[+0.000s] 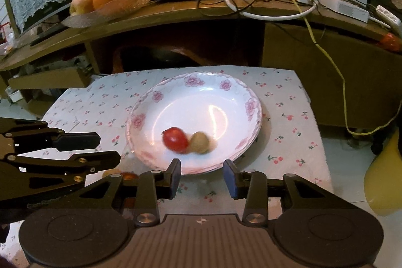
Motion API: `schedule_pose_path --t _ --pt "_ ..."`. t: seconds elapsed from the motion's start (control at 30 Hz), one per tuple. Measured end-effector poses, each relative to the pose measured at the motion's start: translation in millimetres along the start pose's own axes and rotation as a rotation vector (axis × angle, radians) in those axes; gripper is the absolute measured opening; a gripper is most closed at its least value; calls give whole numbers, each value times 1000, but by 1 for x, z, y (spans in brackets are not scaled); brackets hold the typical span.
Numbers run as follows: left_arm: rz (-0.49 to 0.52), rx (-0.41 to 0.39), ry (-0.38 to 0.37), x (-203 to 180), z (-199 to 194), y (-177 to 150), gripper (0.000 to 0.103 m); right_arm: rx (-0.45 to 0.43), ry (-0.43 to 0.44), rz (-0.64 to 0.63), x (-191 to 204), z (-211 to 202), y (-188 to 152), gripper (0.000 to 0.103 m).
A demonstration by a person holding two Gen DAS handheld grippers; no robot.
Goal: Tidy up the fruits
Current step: 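Move both tools back toward the remaining fruit cluster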
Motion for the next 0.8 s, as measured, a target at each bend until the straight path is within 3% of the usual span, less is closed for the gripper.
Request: schedule_pose_path --t 0.8 --pt "65 97 -30 19 -19 -70 39 121 128 -148 53 -13 -60 46"
Point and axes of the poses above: each gripper's, at about its wrist camera, not at the fingertips, and z roughly the way its jaws point, x to its left, y to its top, the point moved 6 cm from there along z, roughly the way its jaws point, and after that the axes turned 12 degrees about x, right-handed, at the moved point
